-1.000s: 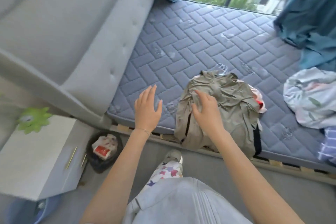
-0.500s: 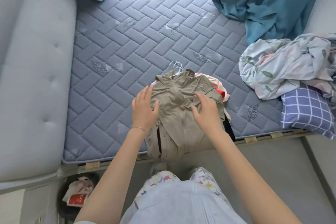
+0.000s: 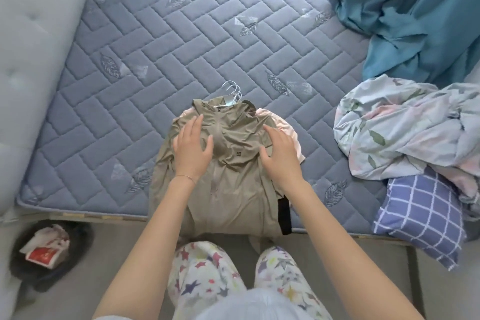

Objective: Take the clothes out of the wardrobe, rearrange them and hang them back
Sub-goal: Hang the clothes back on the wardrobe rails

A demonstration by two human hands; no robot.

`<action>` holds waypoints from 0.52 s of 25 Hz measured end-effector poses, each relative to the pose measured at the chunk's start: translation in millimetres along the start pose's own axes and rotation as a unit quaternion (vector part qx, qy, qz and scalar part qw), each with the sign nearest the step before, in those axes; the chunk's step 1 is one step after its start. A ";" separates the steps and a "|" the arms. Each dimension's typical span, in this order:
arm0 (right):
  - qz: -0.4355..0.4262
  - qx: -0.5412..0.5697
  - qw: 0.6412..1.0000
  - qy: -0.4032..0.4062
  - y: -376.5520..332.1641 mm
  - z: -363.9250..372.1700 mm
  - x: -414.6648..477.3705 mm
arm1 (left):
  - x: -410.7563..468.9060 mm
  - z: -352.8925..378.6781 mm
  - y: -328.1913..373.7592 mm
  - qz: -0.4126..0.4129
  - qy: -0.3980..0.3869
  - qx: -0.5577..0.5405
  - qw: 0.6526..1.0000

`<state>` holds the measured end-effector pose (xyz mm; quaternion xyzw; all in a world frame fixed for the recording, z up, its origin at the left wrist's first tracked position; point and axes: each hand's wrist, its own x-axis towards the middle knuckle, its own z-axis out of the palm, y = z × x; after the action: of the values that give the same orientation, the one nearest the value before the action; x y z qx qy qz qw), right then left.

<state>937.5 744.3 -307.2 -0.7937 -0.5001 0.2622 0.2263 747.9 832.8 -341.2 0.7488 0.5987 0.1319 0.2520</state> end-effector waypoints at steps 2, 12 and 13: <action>-0.012 -0.005 0.999 -0.032 27.3 2.0 24.2 | 8.4 28.7 6.4 -0.029 0.013 -0.003 0.999; 0.010 -0.052 0.996 -0.066 151.8 164.1 175.7 | 107.5 194.0 -77.9 -0.073 -0.009 -0.024 0.997; 0.007 -0.071 0.995 -0.065 162.9 182.3 193.6 | 115.2 209.5 -89.2 -0.069 -0.010 -0.028 0.997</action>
<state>1000.5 873.9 -583.8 -0.7924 -0.5255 0.2788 0.1350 807.0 911.7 -576.6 0.6997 0.6426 0.1233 0.2869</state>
